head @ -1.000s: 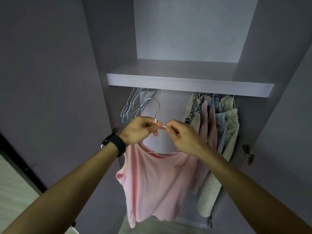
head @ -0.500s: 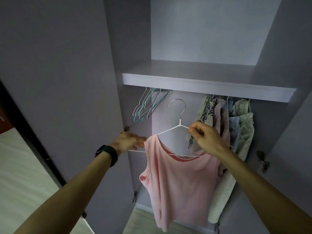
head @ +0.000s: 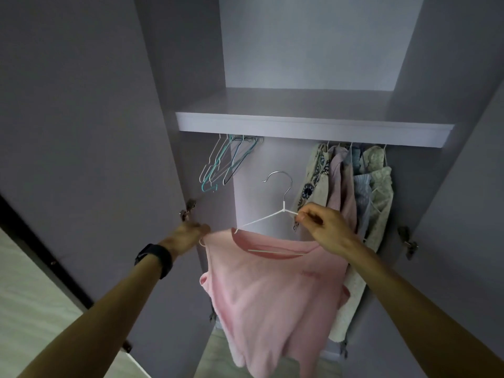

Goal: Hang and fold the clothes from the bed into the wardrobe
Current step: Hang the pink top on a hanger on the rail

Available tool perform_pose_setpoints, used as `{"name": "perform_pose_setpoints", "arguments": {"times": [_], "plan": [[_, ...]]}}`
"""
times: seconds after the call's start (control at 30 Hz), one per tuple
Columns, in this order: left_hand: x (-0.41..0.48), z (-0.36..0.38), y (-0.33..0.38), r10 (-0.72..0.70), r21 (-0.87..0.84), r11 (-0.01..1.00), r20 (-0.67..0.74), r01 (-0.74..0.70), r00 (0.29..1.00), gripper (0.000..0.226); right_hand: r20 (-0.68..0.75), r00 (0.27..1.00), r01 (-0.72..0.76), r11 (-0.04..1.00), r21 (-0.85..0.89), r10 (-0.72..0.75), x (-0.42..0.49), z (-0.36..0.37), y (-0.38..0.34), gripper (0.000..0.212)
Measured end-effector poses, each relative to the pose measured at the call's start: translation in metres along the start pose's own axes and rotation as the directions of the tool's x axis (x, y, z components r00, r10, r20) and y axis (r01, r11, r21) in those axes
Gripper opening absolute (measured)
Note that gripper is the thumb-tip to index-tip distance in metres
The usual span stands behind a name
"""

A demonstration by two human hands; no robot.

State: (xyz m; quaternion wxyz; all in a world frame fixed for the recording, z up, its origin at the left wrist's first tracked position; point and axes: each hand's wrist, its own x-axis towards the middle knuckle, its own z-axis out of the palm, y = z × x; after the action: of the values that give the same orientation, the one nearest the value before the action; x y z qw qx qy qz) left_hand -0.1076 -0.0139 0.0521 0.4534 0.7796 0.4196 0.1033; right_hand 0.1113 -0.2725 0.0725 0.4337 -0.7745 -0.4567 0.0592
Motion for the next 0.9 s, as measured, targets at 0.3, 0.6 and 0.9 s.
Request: {"name": "perform_pose_setpoints", "arguments": {"times": [0.3,0.6,0.9], "plan": [[-0.019,0.032,0.056,0.440,0.410,0.820,-0.004,-0.400,0.898,0.034,0.008,1.000,0.000,1.000,0.018,0.000,0.000,0.012,-0.002,0.023],[-0.042,0.082,0.093,0.556,0.076,0.826,0.056,-0.559,0.829,0.011,0.098,0.995,0.035,0.999,-0.007,-0.034,-0.005,-0.007,0.007,0.009],[-0.021,0.098,0.079,0.582,0.106,0.806,0.035,-0.582,0.812,0.009,0.019,0.971,0.234,0.925,-0.300,-0.239,-0.024,-0.003,0.040,0.011]]}}
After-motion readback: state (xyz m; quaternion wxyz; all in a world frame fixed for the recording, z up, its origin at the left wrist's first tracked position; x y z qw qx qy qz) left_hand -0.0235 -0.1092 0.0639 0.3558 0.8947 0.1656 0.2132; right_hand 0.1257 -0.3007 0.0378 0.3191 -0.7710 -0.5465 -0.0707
